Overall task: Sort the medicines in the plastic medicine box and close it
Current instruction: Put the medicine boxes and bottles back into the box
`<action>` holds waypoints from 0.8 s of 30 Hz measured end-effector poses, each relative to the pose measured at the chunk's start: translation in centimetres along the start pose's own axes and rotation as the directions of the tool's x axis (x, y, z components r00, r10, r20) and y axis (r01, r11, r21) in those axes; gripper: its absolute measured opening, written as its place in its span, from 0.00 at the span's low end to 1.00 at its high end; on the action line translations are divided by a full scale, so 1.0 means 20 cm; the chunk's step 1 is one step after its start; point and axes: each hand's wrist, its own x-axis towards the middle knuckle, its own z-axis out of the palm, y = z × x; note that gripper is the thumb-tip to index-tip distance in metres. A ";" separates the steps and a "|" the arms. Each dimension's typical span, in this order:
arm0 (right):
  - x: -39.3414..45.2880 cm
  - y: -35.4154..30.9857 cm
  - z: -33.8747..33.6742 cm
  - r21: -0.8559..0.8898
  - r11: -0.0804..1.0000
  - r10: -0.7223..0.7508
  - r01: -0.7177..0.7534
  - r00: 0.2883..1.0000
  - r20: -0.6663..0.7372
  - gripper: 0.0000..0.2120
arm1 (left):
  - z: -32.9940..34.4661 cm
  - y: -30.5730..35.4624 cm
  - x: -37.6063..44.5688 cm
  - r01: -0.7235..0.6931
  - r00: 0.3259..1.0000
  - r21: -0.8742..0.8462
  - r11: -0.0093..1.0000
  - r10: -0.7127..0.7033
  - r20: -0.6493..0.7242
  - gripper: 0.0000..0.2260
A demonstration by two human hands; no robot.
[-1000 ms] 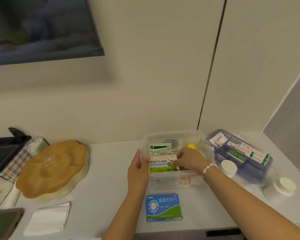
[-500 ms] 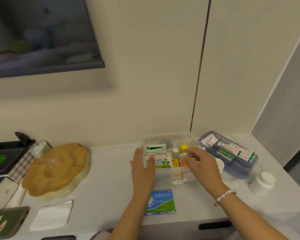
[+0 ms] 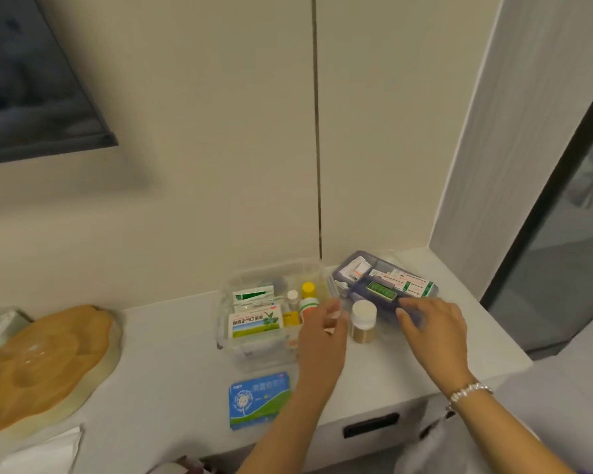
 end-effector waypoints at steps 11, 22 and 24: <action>0.00 0.29 0.03 0.033 0.973 0.221 -0.229 0.962 0.163 0.20 | 0.35 -0.02 0.11 -0.013 0.984 0.278 0.960 -0.038 0.176 0.20; 0.00 0.29 -0.05 0.289 0.901 0.272 -0.323 0.941 0.203 0.14 | 0.37 -0.10 0.14 0.017 0.988 0.338 0.941 -0.067 0.136 0.20; 0.00 0.28 -0.08 0.365 0.860 0.286 -0.355 0.930 0.232 0.14 | 0.33 -0.08 0.11 0.024 0.989 0.256 0.966 -0.061 0.135 0.20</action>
